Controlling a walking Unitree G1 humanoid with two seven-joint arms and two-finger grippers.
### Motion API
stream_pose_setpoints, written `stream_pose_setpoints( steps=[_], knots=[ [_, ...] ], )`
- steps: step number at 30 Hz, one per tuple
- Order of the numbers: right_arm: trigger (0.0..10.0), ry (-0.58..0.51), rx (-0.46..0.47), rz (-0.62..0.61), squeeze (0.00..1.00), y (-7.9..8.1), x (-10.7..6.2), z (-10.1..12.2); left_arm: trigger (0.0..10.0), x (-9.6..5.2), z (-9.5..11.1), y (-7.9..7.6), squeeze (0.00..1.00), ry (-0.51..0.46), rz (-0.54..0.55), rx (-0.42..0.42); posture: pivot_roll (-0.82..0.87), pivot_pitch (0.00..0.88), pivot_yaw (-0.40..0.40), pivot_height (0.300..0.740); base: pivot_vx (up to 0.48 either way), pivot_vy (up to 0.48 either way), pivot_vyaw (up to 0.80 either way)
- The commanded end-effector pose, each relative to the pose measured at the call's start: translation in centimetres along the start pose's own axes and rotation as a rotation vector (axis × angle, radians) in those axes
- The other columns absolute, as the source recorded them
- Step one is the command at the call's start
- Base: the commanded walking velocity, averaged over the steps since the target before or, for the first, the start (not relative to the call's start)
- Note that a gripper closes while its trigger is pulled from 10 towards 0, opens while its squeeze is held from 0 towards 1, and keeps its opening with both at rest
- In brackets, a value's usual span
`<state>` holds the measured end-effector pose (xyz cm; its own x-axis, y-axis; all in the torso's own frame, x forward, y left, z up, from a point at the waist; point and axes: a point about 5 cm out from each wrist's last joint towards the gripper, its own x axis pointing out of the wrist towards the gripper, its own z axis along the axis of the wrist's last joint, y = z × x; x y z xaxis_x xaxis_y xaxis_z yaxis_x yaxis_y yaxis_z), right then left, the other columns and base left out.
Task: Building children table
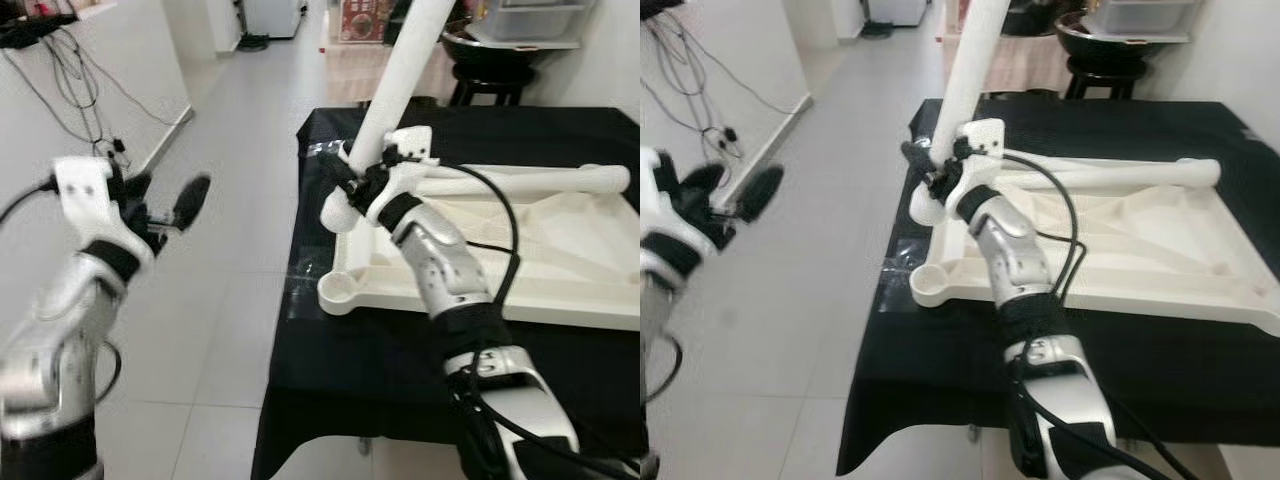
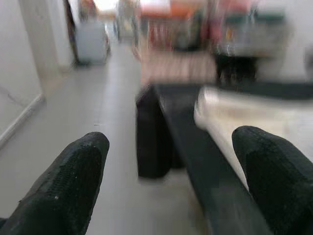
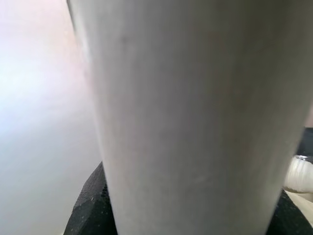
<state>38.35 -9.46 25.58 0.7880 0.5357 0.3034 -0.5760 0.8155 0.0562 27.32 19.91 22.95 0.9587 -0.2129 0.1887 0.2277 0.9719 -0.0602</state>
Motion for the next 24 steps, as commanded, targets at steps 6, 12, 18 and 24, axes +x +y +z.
stream_pose_setpoints(
  steps=[6,12,18,24],
  knots=[
    [10.0,-0.020,-0.014,0.000,0.00,0.7,0.1,0.2,10.0,-0.9,-2.4,-2.5,0.00,0.074,0.010,0.062,0.01,0.152,0.050,0.740,0.000,0.000,0.00],
    [10.0,-0.025,-0.007,-0.011,0.00,0.8,0.2,0.1,10.0,-1.2,-2.8,-3.6,0.00,0.075,0.000,0.089,0.02,0.161,0.059,0.740,0.000,0.000,0.00],
    [10.0,-0.024,-0.015,-0.015,0.00,1.0,0.4,0.1,10.0,-2.1,-4.1,-4.1,0.00,0.124,-0.020,0.179,0.04,0.190,0.061,0.740,0.000,0.000,0.00],
    [10.0,-0.032,-0.034,0.012,0.00,1.2,0.5,0.5,10.0,-3.2,-5.3,-4.7,0.00,0.176,-0.025,0.153,0.04,0.224,0.068,0.740,0.000,0.000,0.00]
  ],
)
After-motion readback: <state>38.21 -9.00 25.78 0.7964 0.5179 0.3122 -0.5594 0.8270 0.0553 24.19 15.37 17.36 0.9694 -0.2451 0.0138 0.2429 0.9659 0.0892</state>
